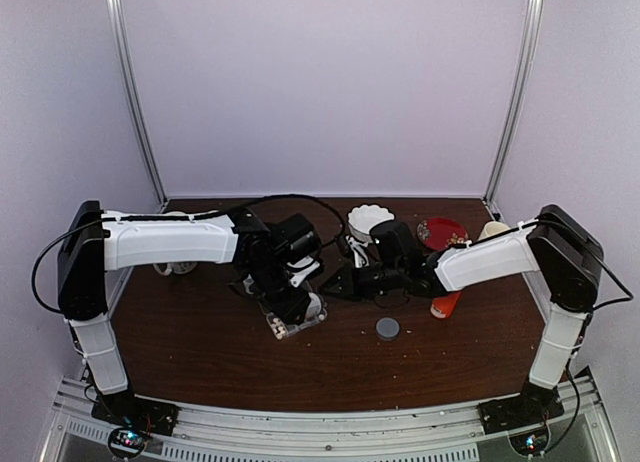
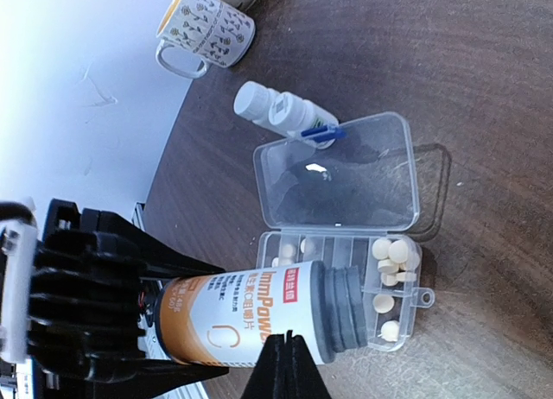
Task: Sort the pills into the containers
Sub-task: Pour the pill into the compartment of the pill container.
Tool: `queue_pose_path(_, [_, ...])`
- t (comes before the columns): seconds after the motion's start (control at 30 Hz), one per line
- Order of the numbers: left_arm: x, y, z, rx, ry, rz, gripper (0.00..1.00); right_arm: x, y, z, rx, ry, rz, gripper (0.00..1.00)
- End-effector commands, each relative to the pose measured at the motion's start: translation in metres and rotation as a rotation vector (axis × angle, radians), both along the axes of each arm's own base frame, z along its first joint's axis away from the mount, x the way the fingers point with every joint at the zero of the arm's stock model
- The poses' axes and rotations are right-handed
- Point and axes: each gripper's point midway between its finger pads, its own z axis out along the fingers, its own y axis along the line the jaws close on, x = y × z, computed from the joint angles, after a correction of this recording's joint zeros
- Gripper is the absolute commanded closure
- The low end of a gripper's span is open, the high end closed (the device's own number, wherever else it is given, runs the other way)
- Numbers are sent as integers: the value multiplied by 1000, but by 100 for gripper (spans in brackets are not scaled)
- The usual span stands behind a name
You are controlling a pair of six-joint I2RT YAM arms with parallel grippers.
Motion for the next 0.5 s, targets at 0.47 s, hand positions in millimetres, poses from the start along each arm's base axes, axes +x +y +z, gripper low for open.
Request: queue_pose_path(0.47, [11, -16, 27, -84, -63, -18, 100, -3, 9, -5, 18, 6, 5, 100])
